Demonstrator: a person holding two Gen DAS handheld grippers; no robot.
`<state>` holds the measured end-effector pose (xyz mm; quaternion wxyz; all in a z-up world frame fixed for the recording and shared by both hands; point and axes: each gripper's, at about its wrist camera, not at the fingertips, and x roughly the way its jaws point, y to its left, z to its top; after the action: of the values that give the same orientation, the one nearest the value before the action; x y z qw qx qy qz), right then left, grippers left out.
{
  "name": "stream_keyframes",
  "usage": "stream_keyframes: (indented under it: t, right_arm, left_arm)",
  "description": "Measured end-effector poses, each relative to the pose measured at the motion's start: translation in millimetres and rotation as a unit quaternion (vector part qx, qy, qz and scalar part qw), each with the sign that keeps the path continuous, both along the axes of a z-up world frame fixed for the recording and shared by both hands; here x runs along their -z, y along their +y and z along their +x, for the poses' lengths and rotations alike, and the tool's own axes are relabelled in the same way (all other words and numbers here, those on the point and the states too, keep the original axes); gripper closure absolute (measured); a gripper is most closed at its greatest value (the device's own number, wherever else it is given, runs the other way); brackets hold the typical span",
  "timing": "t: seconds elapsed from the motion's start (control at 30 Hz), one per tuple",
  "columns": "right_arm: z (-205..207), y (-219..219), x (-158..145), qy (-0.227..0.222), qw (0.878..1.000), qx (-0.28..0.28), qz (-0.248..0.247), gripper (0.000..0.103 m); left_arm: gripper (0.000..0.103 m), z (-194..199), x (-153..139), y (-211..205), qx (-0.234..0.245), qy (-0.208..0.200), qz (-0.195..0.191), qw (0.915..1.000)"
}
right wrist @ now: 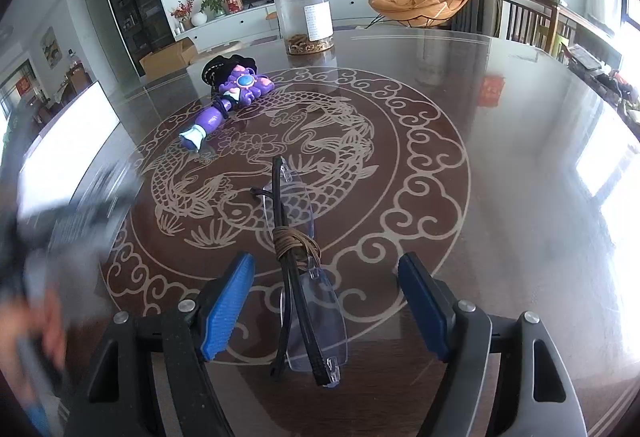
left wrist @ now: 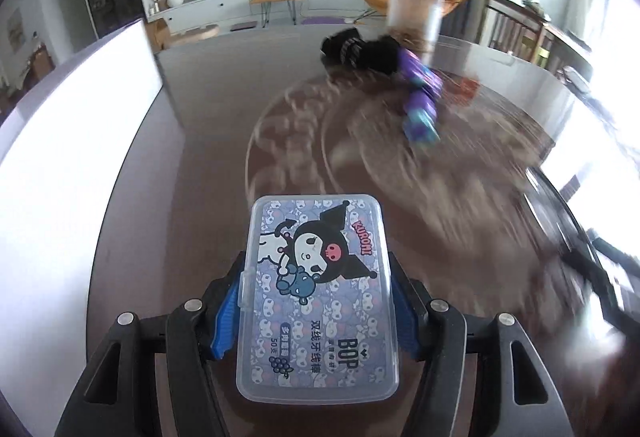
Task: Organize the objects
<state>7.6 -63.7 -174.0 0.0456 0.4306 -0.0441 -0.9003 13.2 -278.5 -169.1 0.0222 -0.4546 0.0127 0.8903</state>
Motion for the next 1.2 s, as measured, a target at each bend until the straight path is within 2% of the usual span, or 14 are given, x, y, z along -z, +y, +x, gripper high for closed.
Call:
stream_keyframes:
  t: [0.03, 0.07, 0.1, 0.27, 0.53, 1.2]
  right_arm:
    - [0, 0, 0, 0.000, 1.000, -0.002, -0.002, 0.024]
    - [0, 0, 0, -0.001, 1.000, -0.004, -0.003, 0.023]
    - [-1, 0, 0, -0.002, 1.000, -0.008, -0.003, 0.021]
    - [-2, -8, 1, -0.009, 1.000, -0.016, 0.017, 0.019]
    - [-3, -9, 3, -0.012, 0.999, -0.022, 0.021, 0.015]
    - [-4, -11, 4, -0.014, 0.999, -0.024, 0.026, 0.015]
  left_arm:
    - [0.025, 8, -1, -2, 0.000, -0.003, -0.001, 1.0000]
    - [0.006, 14, 0, -5, 0.001, -0.011, 0.001, 0.9999]
    - [0.000, 17, 3, -6, 0.003, -0.023, -0.001, 0.9997]
    - [0.000, 23, 3, -12, 0.003, -0.016, 0.001, 0.9999]
    - [0.000, 24, 3, -13, 0.002, -0.012, 0.000, 0.9999]
    - [0.000, 23, 3, -13, 0.003, -0.012, -0.001, 0.9999]
